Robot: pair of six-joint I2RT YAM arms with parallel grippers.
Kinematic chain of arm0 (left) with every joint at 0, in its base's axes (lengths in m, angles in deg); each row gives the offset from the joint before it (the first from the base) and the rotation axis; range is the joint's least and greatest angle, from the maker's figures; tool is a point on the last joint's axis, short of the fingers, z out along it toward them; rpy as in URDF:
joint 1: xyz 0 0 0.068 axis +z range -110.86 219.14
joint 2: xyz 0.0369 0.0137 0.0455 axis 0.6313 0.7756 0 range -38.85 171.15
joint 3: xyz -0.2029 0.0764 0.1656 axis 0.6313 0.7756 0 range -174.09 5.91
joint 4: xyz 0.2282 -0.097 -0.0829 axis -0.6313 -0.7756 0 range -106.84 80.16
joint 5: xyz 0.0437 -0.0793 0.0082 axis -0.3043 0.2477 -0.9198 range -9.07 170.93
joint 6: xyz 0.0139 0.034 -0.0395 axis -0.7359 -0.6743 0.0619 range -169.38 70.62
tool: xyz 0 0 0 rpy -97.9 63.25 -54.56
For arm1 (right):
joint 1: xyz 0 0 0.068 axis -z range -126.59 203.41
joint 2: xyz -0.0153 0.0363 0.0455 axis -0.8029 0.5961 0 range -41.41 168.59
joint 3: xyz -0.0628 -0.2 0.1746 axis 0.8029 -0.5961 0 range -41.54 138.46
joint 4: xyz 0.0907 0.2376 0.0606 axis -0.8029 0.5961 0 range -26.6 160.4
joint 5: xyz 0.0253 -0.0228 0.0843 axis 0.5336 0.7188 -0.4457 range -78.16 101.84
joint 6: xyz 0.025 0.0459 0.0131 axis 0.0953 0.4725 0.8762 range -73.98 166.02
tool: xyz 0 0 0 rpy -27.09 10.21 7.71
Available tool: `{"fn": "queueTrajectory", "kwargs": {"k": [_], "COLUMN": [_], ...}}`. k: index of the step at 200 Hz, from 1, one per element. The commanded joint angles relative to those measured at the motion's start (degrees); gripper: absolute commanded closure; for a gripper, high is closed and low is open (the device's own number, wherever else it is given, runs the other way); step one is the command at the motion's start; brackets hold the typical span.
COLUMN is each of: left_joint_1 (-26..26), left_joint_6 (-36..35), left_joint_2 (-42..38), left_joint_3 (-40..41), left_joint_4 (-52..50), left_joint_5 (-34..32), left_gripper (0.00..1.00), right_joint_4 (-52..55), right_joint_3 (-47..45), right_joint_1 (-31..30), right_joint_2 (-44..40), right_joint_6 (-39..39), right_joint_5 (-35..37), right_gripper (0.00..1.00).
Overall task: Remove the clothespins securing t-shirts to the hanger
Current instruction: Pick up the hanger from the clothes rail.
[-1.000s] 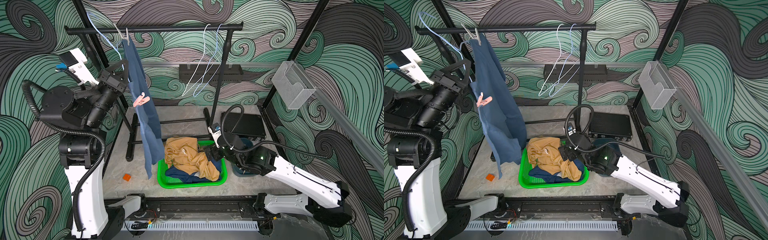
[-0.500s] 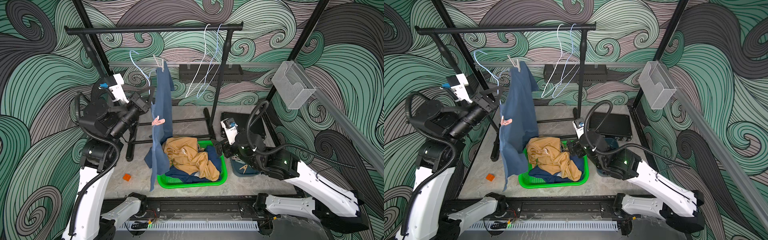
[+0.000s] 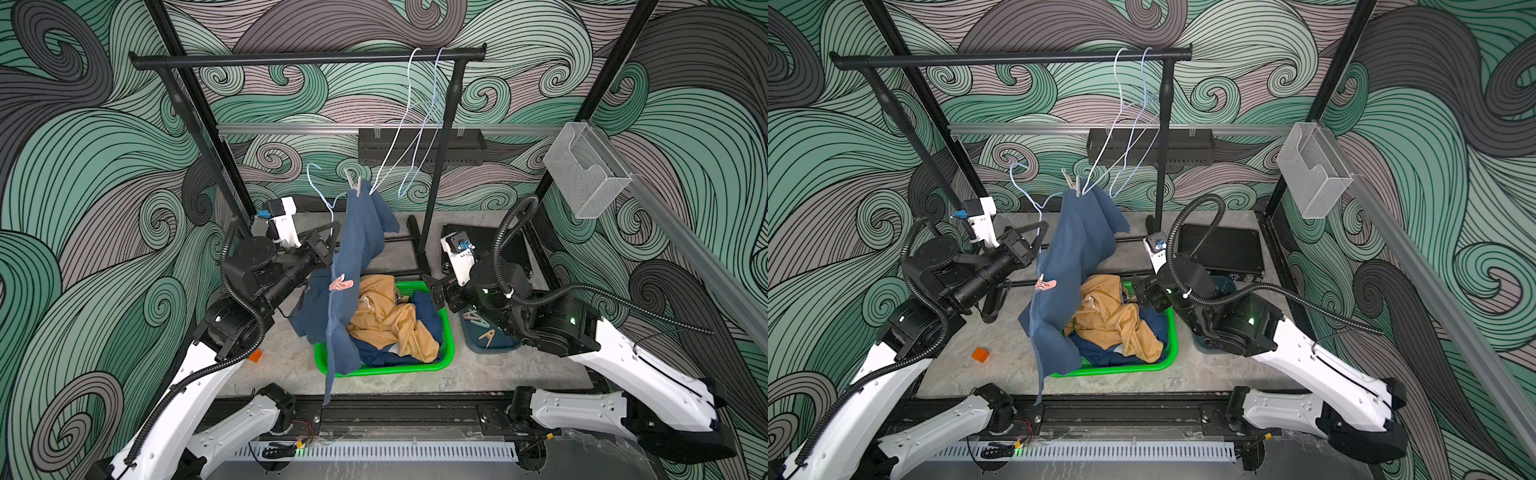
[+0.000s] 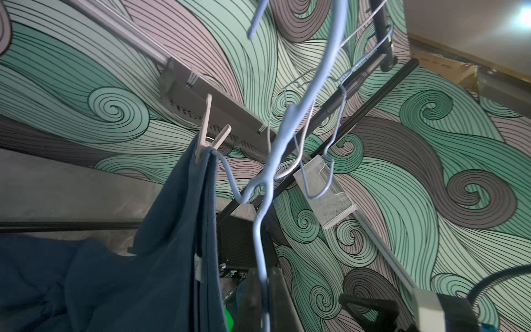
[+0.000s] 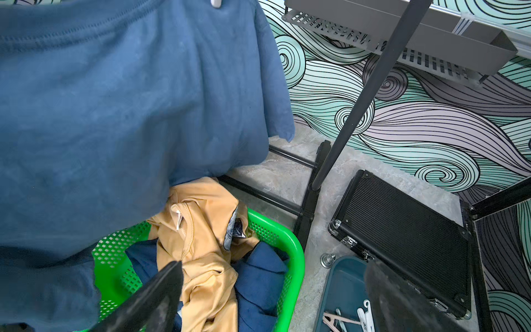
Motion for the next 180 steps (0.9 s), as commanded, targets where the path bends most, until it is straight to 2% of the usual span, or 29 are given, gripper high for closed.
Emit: {"fn": "queueTrajectory", "kwargs": {"k": [1, 31, 64, 108, 141, 180], "left_joint_1": [-0.8, -1.6, -2.4, -2.9, -3.1, -3.3], "left_joint_6": [2.2, 3.1, 3.7, 3.5, 1.6, 1.1], "left_joint_2": [-1.4, 0.4, 1.4, 4.3, 5.1, 4.0], "left_joint_3": [1.9, 2.7, 3.2, 0.9, 0.1, 2.6], "left_joint_4": [2.3, 2.5, 3.1, 3.2, 3.7, 7.0], "left_joint_5": [-7.4, -8.8, -10.0, -11.4, -6.6, 0.6], "left_gripper": [1.0, 1.0, 1.0, 1.0, 1.0, 1.0], "right_joint_4": [2.0, 1.8, 1.7, -1.8, -1.1, -1.1], "right_joint_3": [1.6, 3.0, 9.6, 13.3, 19.5, 26.4], "right_joint_1": [-0.2, -1.9, -5.8, -15.2, -15.0, -11.0], "right_joint_2": [0.6, 1.6, 5.7, 11.4, 13.0, 16.0], "right_joint_6": [1.5, 4.6, 5.1, 1.9, -0.8, 1.7], "right_joint_5": [-2.0, -5.0, -5.2, -0.1, 2.0, -9.0], "right_gripper": [0.01, 0.01, 0.01, 0.02, 0.05, 0.15]}}
